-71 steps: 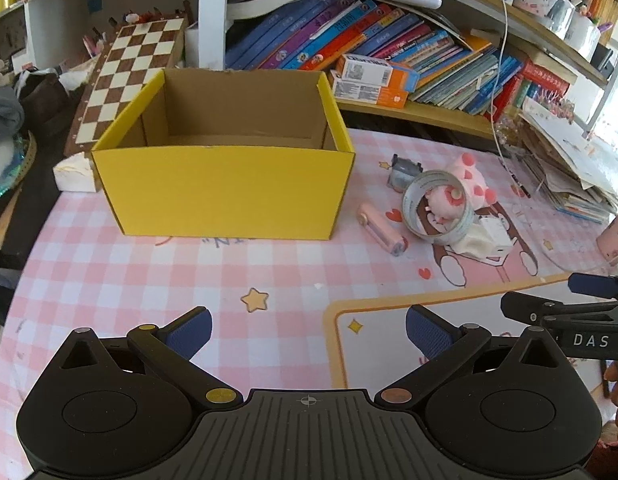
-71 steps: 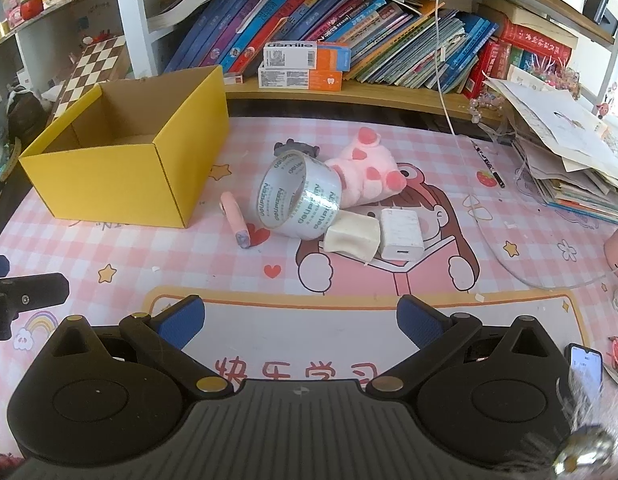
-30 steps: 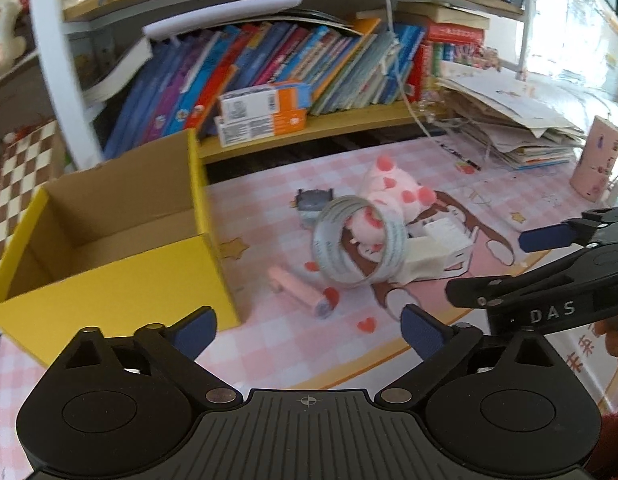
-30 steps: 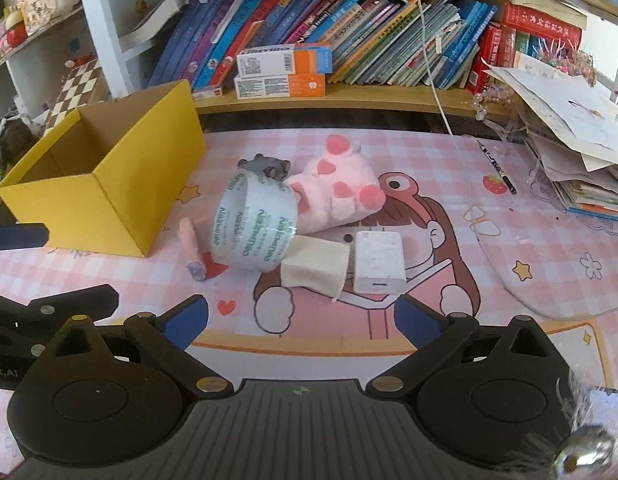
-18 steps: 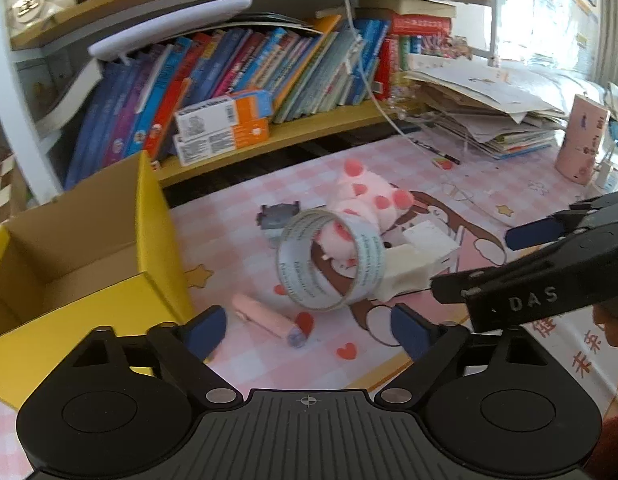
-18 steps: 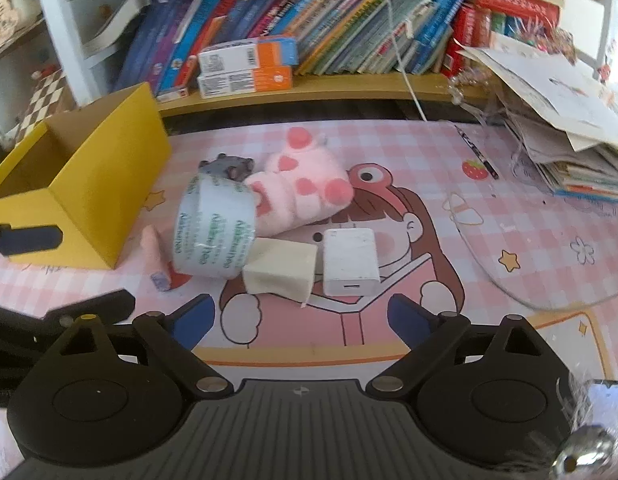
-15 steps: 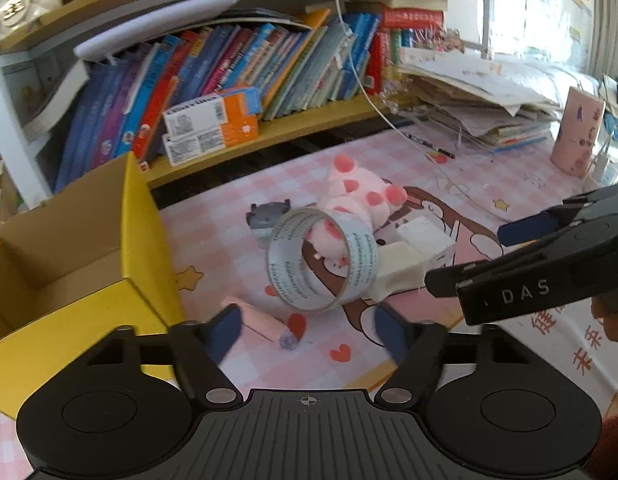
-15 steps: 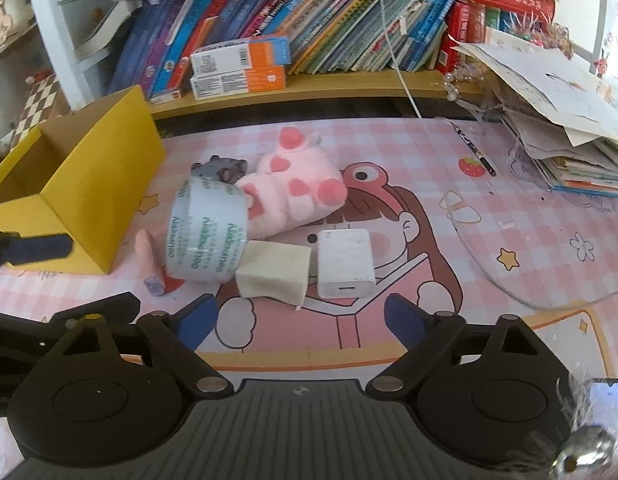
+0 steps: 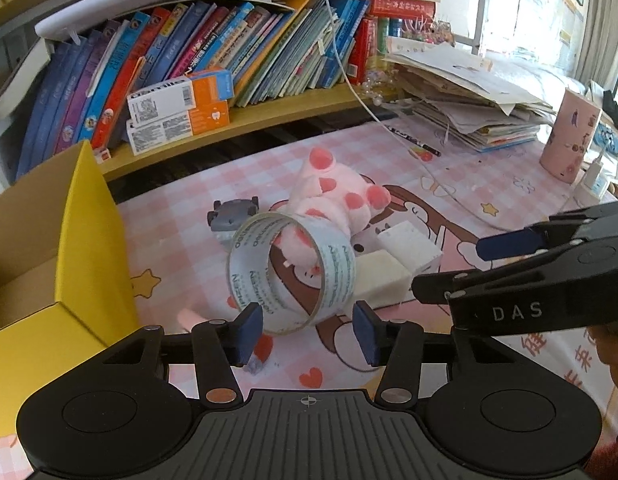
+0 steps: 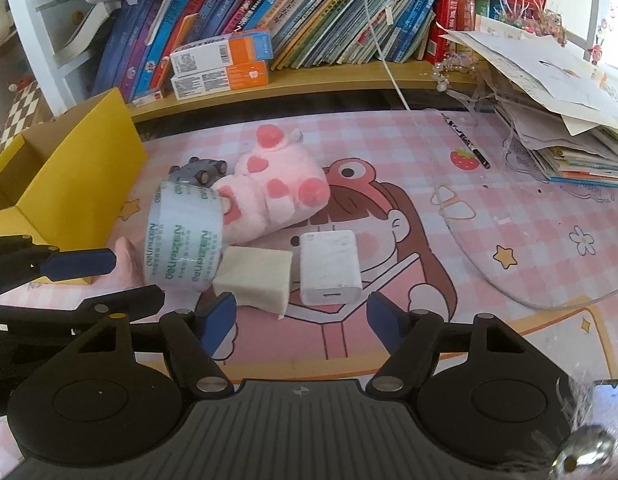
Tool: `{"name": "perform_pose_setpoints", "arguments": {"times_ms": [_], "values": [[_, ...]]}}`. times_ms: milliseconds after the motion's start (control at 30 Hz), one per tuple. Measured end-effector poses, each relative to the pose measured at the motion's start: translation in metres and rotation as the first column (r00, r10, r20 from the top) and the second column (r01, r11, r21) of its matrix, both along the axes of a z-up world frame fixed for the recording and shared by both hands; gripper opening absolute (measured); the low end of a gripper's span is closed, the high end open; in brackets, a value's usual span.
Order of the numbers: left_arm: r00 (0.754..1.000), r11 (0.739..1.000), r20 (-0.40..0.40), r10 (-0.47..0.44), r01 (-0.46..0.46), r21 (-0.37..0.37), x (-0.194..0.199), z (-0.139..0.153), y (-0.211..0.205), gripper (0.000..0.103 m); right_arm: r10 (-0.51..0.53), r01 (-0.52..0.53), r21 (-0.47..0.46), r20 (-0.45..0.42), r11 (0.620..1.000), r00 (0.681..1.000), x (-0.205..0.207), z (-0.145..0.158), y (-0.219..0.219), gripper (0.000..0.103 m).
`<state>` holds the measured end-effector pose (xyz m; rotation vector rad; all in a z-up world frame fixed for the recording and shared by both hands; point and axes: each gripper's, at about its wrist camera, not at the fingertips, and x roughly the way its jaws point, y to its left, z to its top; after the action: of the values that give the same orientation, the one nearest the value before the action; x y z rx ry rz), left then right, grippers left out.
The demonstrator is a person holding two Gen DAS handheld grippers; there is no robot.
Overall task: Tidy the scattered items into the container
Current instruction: 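Close the left tool on the tape roll rim while the right tool grasps the foam cube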
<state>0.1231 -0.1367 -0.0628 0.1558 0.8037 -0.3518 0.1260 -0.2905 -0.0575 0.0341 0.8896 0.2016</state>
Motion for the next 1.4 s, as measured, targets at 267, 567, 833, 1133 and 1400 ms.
{"name": "perform_pose_setpoints", "arguments": {"times_ms": [267, 567, 833, 1133, 1400], "values": [[1.0, 1.0, -0.006, -0.007, 0.007, -0.002, 0.017, -0.007, -0.006, 0.039, -0.013, 0.013, 0.013, -0.008, 1.0, 1.0, 0.005, -0.004, -0.002, 0.065], [0.999, 0.999, -0.036, -0.011, 0.009, -0.044, 0.027, -0.015, -0.007, 0.032, -0.027, 0.027, 0.012, -0.022, 1.0, 0.999, 0.006, -0.009, -0.004, 0.065], [0.997, 0.995, -0.067, -0.027, 0.021, -0.096, 0.028, -0.02, -0.001, 0.018, -0.002, 0.002, 0.006, -0.027, 1.0, 1.0, 0.008, -0.012, 0.001, 0.065], [0.999, 0.99, -0.043, 0.003, -0.009, -0.14, 0.026, -0.013, 0.01, 0.003, 0.059, -0.059, 0.013, -0.033, 0.998, 0.998, 0.019, -0.011, 0.014, 0.066], [1.0, 0.988, -0.022, 0.023, -0.026, -0.155, 0.02, -0.007, 0.026, 0.003, 0.101, -0.098, 0.049, -0.069, 0.994, 0.992, 0.029, -0.015, 0.026, 0.066]]}}
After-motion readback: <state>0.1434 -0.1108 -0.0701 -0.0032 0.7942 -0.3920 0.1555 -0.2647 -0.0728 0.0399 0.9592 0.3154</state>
